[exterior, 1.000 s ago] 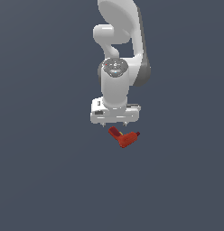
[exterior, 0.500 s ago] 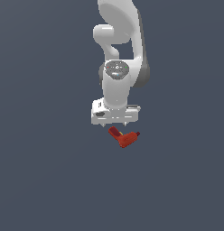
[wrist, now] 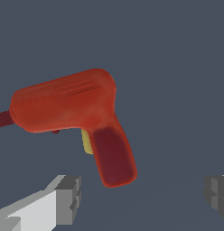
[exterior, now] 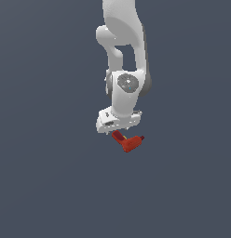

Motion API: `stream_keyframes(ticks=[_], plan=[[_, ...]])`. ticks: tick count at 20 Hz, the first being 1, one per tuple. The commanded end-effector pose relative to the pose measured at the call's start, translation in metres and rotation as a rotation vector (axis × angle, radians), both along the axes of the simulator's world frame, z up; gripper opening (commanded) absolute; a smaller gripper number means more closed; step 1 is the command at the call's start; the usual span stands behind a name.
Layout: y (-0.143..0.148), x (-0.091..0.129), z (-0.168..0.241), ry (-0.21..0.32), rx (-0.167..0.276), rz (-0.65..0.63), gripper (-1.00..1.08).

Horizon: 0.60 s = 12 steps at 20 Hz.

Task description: Pick up the object and move it to a goal position.

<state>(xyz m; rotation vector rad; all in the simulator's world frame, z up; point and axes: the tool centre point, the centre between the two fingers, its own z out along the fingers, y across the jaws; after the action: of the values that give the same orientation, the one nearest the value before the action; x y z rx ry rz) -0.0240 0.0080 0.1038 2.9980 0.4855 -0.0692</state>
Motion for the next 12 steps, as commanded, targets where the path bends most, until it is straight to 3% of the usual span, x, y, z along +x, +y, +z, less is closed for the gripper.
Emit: stream_keyframes(ticks=[1,12], plan=[[0.0,-0.007,-0.015,0.011,-0.028,0.084,1.08],[0.002,-0.026,-0.05,0.043,-0.084,0.302,1.08]])
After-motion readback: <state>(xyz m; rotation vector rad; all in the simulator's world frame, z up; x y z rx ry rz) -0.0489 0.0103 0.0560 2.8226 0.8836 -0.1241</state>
